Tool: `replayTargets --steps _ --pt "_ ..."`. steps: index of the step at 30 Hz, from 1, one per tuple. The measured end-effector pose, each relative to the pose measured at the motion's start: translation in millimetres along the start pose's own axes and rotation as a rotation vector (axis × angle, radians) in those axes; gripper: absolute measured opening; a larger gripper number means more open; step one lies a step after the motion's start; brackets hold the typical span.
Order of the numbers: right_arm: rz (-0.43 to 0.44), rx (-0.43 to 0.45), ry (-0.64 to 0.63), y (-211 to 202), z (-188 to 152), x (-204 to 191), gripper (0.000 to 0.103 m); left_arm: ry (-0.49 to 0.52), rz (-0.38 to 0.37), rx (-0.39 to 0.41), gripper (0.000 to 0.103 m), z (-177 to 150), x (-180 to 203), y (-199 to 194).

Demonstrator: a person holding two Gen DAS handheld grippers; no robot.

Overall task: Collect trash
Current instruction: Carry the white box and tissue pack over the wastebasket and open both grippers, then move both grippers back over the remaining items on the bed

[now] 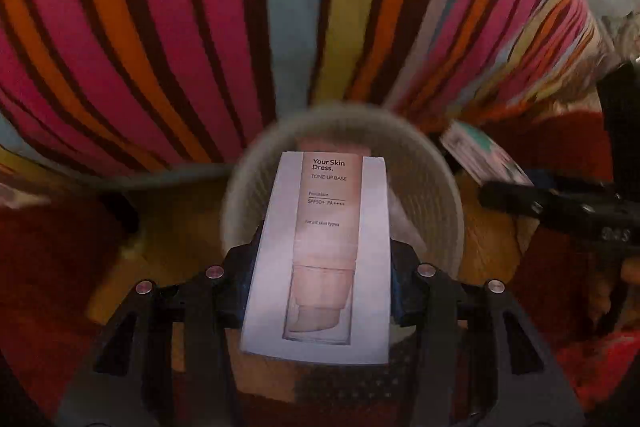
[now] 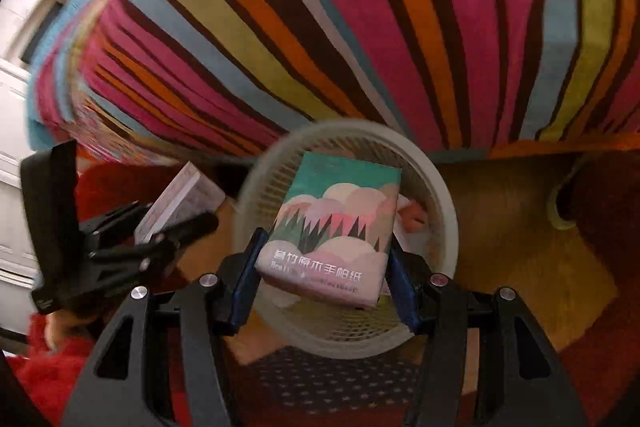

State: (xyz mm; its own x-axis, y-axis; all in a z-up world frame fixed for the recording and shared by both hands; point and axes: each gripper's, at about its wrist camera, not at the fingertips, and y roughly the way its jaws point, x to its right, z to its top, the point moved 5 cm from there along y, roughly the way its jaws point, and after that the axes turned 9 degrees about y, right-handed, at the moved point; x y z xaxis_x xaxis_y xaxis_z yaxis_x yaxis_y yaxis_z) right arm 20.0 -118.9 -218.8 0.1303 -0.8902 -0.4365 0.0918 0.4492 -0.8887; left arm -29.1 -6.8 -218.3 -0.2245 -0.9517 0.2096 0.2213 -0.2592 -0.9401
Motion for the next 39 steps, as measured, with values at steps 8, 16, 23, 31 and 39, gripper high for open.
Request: replayTargets --steps 8,16,23,31,39 --pt "-0.047 -0.062 -0.060 34 -4 -16 0.054 0.057 0.003 -0.138 0.049 -5 12 42" --pt "-0.029 -0.105 -0.018 37 -11 10 0.057 0.048 -0.016 -0.205 0.053 -12 11 59" --pt "-0.046 -0.093 0.005 32 -12 20 0.073 0.052 0.018 -0.185 0.085 -11 11 57" --pt "-0.054 -0.095 0.028 31 -14 24 0.073 0.039 0.020 -0.188 0.089 -13 8 59" --pt "-0.044 0.058 -0.068 -12 -9 5 0.073 0.085 0.079 0.028 0.089 7 11 11"
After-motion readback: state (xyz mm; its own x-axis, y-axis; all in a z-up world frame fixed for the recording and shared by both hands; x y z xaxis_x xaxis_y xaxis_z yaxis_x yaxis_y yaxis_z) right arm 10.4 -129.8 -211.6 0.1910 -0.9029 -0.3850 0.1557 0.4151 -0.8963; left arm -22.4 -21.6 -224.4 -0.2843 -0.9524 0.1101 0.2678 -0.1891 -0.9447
